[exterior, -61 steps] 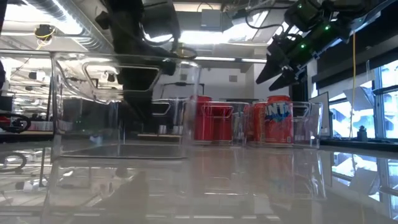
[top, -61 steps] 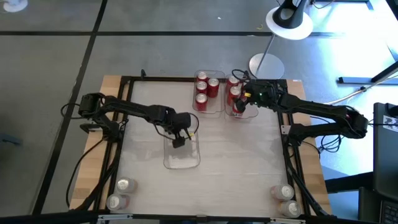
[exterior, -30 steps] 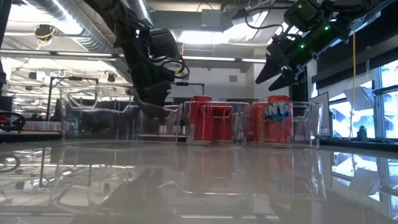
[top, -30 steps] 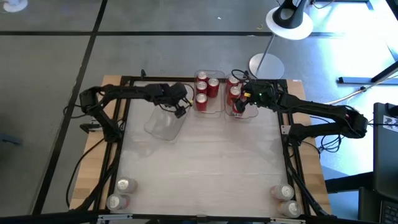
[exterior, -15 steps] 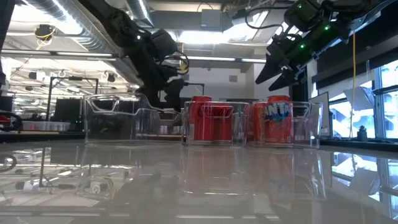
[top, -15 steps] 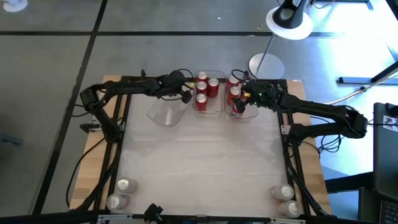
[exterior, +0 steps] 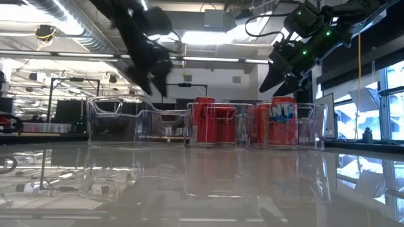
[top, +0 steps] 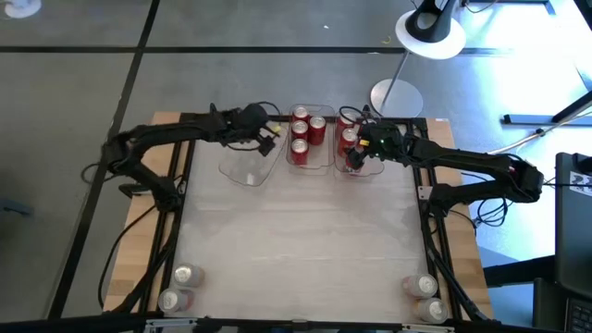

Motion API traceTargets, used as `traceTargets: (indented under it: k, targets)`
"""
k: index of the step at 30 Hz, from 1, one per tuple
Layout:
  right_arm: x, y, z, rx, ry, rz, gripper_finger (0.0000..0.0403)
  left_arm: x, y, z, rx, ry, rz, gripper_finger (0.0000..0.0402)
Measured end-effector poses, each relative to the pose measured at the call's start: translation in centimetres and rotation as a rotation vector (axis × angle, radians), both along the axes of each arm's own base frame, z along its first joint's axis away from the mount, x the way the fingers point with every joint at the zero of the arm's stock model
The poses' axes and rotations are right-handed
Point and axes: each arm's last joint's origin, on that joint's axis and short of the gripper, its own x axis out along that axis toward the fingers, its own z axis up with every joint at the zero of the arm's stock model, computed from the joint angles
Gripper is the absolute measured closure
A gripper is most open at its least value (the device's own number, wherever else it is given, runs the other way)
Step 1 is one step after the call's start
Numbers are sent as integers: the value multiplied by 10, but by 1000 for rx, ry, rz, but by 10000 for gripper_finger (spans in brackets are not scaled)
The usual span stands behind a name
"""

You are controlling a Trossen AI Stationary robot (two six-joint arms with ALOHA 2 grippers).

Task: Sort soda cans
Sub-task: Move the bottom transparent bin to the top left of the table

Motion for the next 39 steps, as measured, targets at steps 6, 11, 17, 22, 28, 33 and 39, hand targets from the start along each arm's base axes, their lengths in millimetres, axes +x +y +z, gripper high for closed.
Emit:
traceTargets:
  k: [6,11,17,22,28,33,39]
  targets:
    - [1,0,1,-1,-9,3,15,-42,-6,8,40,271,133,29]
    - [1,1,1,15,-18,25,15,-62,3,1,-33,400,231,29]
    - [1,1,1,21,-20,35,15,-73,11,-5,-98,467,274,29]
    - [1,1,0,20,-19,35,15,-77,12,-15,-189,531,286,29]
    - [1,1,0,19,-18,36,15,-71,9,-26,-329,535,233,29]
    - [1,1,0,19,-17,37,15,-64,6,-28,-366,480,182,29]
    - [1,1,0,19,-17,36,15,-57,4,-29,-471,364,127,29]
